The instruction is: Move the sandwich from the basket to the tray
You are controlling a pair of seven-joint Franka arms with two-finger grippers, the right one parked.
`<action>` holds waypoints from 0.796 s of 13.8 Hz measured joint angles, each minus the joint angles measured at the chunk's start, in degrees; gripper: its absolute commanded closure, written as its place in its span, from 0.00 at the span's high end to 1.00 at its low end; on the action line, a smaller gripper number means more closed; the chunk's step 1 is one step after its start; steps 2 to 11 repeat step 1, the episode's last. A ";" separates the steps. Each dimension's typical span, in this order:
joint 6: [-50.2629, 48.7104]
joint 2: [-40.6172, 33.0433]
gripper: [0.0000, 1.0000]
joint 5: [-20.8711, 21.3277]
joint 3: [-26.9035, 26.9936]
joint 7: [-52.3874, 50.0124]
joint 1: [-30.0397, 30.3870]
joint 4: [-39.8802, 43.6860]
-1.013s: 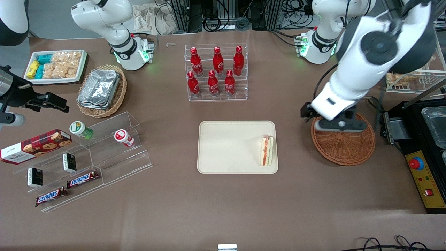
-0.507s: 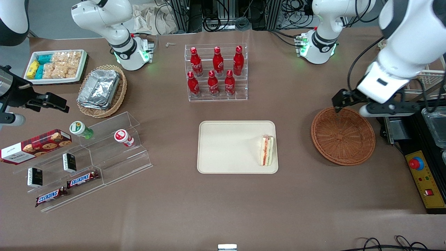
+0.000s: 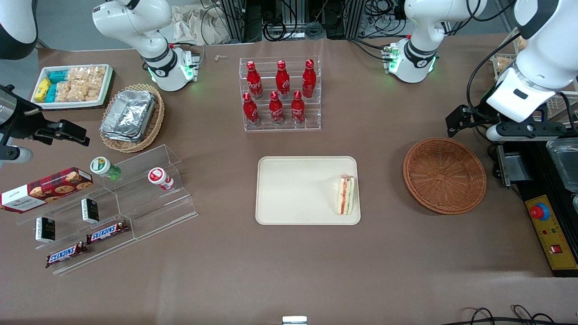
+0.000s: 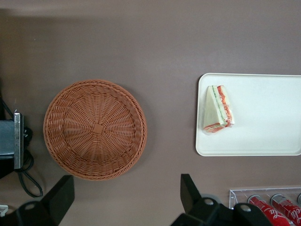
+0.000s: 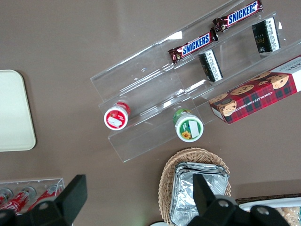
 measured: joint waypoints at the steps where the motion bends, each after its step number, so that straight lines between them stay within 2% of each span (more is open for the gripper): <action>1: 0.00 0.14 1.00 0.00 0.00 0.00 -0.07 0.49; 11: 0.00 0.14 1.00 0.00 0.00 0.00 -0.07 0.49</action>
